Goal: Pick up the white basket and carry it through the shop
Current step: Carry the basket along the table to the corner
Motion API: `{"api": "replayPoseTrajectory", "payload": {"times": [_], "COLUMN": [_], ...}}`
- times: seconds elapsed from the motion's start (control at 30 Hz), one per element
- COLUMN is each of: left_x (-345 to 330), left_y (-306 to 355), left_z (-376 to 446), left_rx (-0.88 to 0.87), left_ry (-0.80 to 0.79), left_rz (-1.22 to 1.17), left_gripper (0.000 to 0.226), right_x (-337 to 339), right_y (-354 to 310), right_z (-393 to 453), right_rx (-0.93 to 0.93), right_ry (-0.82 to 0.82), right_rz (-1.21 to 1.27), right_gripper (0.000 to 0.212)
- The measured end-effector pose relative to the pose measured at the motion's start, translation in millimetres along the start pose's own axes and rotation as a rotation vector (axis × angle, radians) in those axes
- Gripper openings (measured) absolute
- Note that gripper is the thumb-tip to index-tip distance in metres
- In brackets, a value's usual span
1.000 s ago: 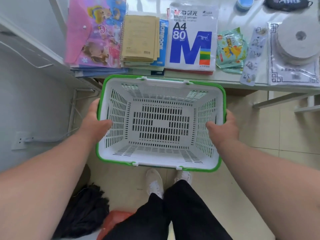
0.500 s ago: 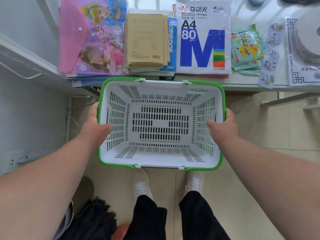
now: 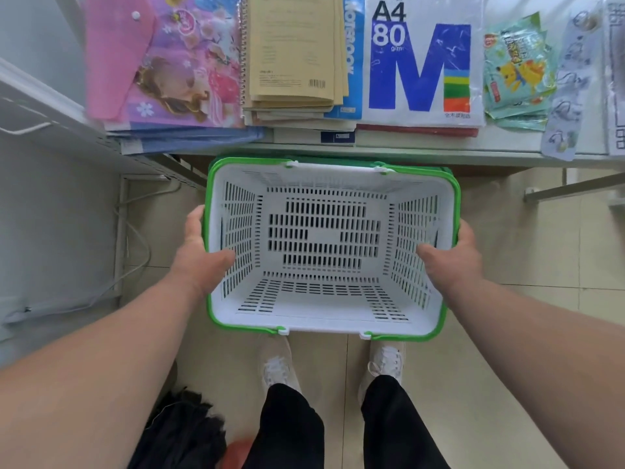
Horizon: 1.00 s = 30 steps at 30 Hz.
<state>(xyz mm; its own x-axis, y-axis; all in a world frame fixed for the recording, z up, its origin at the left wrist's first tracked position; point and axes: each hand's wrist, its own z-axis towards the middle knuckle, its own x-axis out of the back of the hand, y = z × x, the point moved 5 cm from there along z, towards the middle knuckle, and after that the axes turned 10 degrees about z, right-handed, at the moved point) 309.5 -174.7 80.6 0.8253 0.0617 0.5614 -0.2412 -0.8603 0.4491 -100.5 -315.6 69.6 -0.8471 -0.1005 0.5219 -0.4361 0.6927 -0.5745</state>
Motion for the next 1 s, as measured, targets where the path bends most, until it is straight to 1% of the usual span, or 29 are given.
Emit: {"api": "replayPoseTrajectory", "payload": {"times": [0.13,0.27,0.4,0.57,0.7,0.87,1.0], "left_x": [-10,-17,-24,-37,-48,-59,-67], "left_y": [-4,-11,-24,-35,-43,-52,-54], "left_z": [1,-1,3,14,24,38,46], "left_rx": [0.037,0.083,0.128,0.159,0.167,0.17,0.156], "left_ry": [-0.052,-0.082,-0.106,-0.085,-0.066,-0.088,-0.079], "left_rz": [-0.01,0.029,0.05,0.026,0.033,0.063,0.067], "left_gripper": [0.096,0.098,0.099,0.098,0.101,0.103,0.096], "right_x": [2,1,-3,-12,-20,-27,-30], "right_y": [7,15,27,42,54,67,76], "right_z": [3,6,8,18,29,36,40], "right_rx": [-0.019,-0.038,-0.078,-0.107,-0.096,-0.116,-0.126], "right_ry": [-0.011,-0.038,-0.066,-0.073,-0.069,-0.077,-0.072], "right_rz": [-0.05,-0.081,-0.06,-0.047,-0.053,-0.043,-0.031], "right_gripper": [0.068,0.061,0.057,0.052,0.052,0.046,0.042]}}
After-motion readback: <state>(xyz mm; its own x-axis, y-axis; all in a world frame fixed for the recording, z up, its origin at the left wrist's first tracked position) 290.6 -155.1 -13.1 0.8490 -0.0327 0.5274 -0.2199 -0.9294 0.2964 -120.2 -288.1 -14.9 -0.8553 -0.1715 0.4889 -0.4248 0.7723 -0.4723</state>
